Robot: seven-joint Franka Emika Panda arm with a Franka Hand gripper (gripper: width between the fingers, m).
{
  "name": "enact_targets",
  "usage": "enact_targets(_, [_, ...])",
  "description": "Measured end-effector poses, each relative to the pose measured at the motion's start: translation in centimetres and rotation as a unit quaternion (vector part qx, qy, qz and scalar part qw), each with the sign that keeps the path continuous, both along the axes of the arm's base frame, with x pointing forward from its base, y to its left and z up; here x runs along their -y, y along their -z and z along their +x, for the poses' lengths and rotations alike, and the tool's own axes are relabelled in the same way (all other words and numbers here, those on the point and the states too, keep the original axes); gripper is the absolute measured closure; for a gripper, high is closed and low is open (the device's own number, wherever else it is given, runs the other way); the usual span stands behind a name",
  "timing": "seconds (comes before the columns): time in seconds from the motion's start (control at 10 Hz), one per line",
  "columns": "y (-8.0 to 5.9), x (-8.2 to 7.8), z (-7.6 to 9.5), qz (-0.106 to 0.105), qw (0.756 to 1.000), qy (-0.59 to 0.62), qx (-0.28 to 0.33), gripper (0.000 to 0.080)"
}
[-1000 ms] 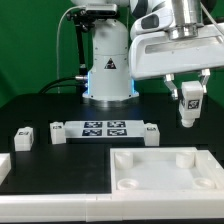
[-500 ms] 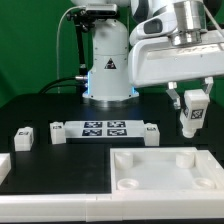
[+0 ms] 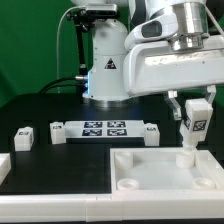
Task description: Assemble one leg
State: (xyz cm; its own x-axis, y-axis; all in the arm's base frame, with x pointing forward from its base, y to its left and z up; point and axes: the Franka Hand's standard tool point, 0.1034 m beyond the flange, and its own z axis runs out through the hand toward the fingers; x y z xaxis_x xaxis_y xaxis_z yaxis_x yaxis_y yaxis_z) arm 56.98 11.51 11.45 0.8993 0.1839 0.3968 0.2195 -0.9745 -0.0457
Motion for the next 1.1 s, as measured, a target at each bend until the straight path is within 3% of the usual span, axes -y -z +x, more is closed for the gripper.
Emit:
enact_targets(0.3, [-0.1,0.1,0.1,0.002,1.0,0.002,0.022,0.0508])
enact_targets(0.4, [-0.4,0.3,0.4,0.007,0.997,0.005,0.071,0.0508])
enact_targets(0.5, [0.2,0.4,0.2,0.01,0.996,0.007,0.089,0.0508])
enact_targets(0.8, [-0.1,-0.4,2.2,0.013,0.996,0.004,0.092,0.0508])
enact_targets(1.1, [0.8,-0.6,4.2,0.014,0.995,0.0,0.098,0.0508])
